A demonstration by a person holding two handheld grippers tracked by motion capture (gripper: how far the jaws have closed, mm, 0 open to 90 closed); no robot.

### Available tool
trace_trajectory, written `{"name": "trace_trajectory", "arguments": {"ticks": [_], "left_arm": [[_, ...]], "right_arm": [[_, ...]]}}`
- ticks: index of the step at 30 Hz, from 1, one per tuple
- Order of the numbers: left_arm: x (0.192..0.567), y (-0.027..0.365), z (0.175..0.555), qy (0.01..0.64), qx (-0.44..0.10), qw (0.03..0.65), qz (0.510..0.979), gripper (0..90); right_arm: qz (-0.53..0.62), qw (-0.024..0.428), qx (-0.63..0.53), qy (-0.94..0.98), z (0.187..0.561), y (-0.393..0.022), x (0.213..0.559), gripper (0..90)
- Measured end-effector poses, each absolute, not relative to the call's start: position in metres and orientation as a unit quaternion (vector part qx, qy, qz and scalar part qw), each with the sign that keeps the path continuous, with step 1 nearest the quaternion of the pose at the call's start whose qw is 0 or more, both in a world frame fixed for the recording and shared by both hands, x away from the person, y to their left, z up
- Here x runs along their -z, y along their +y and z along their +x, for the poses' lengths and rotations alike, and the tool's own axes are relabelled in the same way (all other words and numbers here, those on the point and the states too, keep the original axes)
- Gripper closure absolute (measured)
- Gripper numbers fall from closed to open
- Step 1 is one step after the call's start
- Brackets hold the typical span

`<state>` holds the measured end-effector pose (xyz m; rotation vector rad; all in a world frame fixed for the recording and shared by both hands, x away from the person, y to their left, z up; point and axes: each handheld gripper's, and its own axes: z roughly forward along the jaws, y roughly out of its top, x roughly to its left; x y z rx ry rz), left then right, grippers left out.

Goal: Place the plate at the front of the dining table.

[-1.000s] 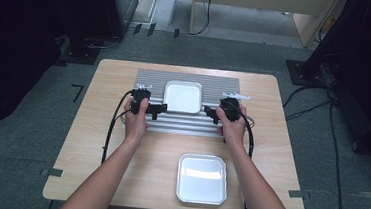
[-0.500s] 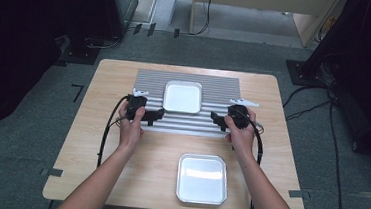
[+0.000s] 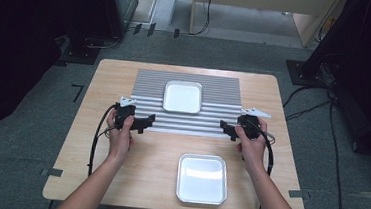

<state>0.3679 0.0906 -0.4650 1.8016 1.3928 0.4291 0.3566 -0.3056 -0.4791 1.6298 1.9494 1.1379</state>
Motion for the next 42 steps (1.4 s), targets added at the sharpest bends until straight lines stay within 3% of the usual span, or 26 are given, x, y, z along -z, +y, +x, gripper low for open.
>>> {"name": "trace_trajectory", "arguments": {"ticks": [26, 42], "left_arm": [[0.479, 0.151, 0.310, 0.548, -0.195, 0.379, 0.719, 13.8], [0.495, 0.188, 0.280, 0.569, -0.202, 0.360, 0.711, 13.8]], "right_arm": [[0.596, 0.198, -0.389, 0.674, 0.287, -0.362, 0.485, 23.9], [0.611, 0.201, -0.372, 0.669, 0.247, -0.392, 0.506, 23.9]]}}
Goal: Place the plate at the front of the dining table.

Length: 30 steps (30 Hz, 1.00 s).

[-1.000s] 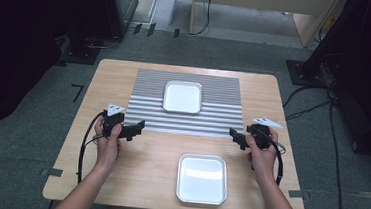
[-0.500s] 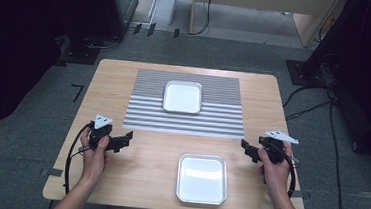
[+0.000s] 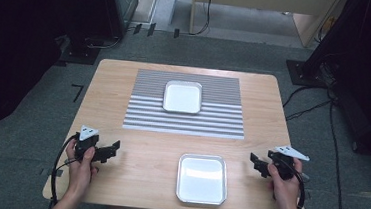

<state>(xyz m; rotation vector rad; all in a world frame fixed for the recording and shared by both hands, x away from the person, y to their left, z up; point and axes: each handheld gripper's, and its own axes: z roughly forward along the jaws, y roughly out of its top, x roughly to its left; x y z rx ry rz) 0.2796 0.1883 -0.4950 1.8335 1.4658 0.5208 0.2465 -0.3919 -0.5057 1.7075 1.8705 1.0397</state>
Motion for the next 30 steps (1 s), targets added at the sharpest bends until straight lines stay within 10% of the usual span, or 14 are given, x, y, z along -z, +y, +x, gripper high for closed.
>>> {"name": "trace_trajectory", "arguments": {"ticks": [30], "left_arm": [[0.516, 0.230, 0.241, 0.574, -0.272, 0.293, 0.714, 13.6]], "right_arm": [[0.623, 0.265, -0.308, 0.669, 0.196, -0.420, 0.525, 21.9]]}}
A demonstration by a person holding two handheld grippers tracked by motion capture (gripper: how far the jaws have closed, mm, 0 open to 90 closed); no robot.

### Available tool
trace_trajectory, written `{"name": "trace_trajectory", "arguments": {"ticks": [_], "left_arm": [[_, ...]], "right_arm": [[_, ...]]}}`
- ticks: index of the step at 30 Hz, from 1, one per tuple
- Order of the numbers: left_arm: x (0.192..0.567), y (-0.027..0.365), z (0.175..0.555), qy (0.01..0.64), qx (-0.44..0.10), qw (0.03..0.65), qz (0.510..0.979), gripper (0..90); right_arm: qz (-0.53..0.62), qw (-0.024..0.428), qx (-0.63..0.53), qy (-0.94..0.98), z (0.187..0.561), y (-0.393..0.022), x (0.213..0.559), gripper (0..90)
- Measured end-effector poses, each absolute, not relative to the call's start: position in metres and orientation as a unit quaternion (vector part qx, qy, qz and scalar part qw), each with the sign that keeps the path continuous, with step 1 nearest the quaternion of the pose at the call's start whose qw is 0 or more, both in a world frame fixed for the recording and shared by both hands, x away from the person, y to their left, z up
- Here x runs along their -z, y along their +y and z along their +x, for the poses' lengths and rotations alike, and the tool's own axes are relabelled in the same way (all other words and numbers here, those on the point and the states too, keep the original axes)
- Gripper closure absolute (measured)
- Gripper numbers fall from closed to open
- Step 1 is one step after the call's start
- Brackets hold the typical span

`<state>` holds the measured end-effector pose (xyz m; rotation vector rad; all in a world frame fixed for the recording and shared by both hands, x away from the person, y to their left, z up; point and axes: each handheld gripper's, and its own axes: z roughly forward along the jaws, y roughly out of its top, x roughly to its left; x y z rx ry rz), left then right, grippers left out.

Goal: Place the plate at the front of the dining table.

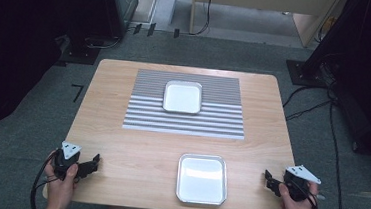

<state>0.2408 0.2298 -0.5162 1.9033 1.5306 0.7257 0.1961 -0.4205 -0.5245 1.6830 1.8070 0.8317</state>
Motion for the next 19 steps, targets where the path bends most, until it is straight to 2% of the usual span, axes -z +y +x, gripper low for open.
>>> {"name": "trace_trajectory", "arguments": {"ticks": [4, 19], "left_arm": [[0.5181, 0.2343, 0.2425, 0.578, -0.252, 0.309, 0.712, 13.6], [0.5182, 0.2350, 0.2442, 0.574, -0.249, 0.310, 0.716, 12.3]], "right_arm": [[0.624, 0.263, -0.307, 0.668, 0.1955, -0.4195, 0.5247, 20.2], [0.620, 0.262, -0.307, 0.672, 0.1959, -0.4193, 0.5249, 18.6]]}}
